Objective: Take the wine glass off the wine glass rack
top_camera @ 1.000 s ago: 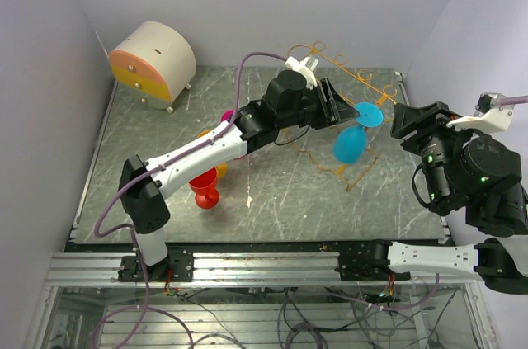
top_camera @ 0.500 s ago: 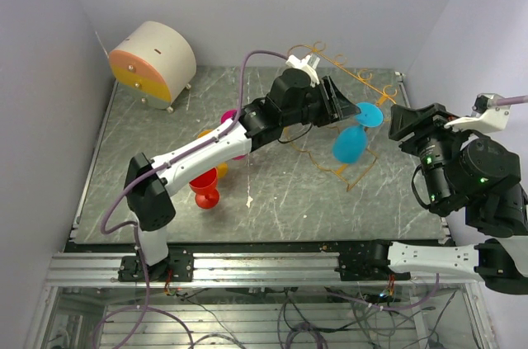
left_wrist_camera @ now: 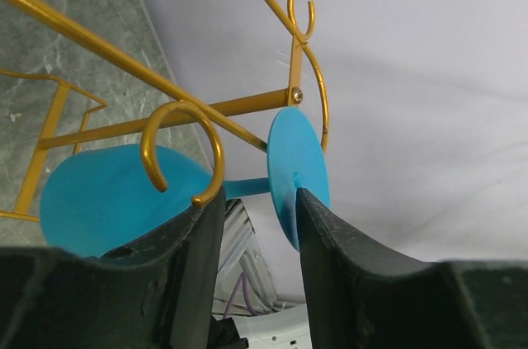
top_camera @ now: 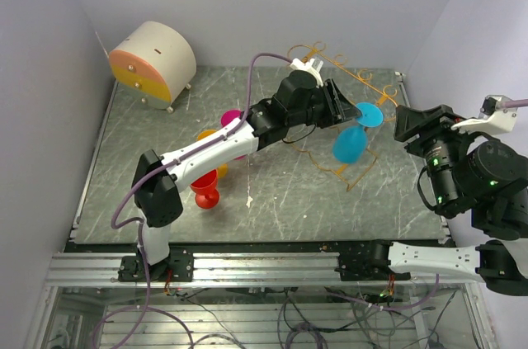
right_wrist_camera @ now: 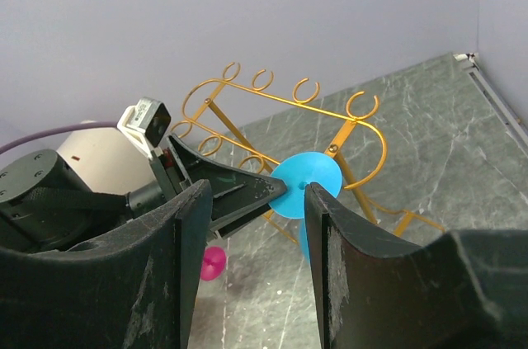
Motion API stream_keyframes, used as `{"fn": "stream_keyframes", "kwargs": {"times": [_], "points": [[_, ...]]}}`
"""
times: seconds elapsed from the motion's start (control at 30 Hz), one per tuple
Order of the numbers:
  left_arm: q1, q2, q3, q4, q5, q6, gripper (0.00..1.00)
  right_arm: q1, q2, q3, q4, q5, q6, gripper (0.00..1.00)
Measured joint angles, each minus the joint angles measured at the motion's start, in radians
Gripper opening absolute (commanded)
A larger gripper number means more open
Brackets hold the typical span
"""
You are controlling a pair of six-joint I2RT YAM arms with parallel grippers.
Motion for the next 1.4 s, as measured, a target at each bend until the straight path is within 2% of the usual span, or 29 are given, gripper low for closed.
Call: {"fn": "stream_keyframes", "kwargs": {"times": [0.33,0.57,0.73,1.07,1.4], "points": [[-0.001,0.011,0.029,0.001,-0.001,-0.004,0.37,0.0,-0.002,-0.018,0.006,-0.007,-0.006,0.48],[-0.001,0.021,0.031,0.017,-0.004,-0.015,0.17,0.0,-0.003,-0.024,0.016,-0.013,-0.012,0.47],[-0.001,0.021,0.035,0.05,-0.005,-0.02,0.07,0.0,-0.007,-0.032,0.016,-0.023,-0.011,0.47],[-0.002,0.013,0.024,0.06,-0.006,-0.036,0.07,0.0,-0.009,-0.039,0.025,-0.026,-0.014,0.47],[-0.002,-0.058,-0.077,0.085,-0.007,-0.108,0.07,0.0,-0.01,-0.042,0.046,-0.026,-0.02,0.46]]}}
